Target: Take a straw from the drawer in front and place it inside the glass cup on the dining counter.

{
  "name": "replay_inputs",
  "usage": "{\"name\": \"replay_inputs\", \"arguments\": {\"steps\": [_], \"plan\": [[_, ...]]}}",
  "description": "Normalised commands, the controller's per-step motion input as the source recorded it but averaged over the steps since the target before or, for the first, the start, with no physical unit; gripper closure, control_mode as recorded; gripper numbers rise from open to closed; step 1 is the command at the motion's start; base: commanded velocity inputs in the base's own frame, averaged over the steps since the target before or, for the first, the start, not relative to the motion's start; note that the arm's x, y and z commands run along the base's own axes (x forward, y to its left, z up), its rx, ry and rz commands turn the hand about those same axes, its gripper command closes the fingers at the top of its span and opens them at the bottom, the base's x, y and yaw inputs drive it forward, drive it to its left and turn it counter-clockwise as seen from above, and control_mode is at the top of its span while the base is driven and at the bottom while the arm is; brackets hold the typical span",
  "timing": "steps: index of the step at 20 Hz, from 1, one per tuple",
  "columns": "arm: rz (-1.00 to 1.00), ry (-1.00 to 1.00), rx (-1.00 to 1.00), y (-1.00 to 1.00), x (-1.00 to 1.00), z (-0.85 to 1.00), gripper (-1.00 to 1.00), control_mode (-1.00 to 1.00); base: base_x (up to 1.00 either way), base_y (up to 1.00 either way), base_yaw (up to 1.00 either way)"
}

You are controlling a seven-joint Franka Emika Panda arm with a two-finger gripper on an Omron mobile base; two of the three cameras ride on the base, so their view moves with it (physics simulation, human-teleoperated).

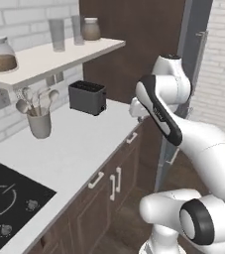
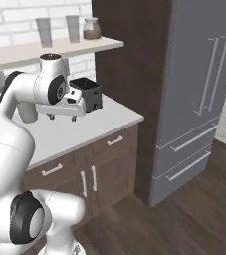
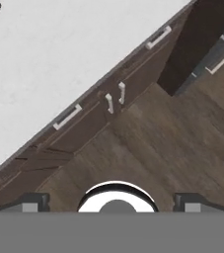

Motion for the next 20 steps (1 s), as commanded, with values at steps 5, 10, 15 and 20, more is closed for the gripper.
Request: {"name": "replay_inputs", "arguments": {"steps": [5, 10, 15, 20], "plan": [[0.00, 0.00, 0.00, 0.00, 0.00, 0.00, -1.00, 1.00, -0.71, 0.60, -0.42], [0.00, 0.00, 0.00, 0.00, 0.00, 0.00, -1.00, 1.00, -0.32, 0.58, -0.38], [0.00, 0.00, 0.00, 0.00, 0.00, 0.00, -1.00, 1.00, -0.10, 0.74, -0.44], [0.00, 0.00, 0.00, 0.00, 0.00, 0.00, -1.00, 1.00, -0.18, 0.96, -0.44]]}}
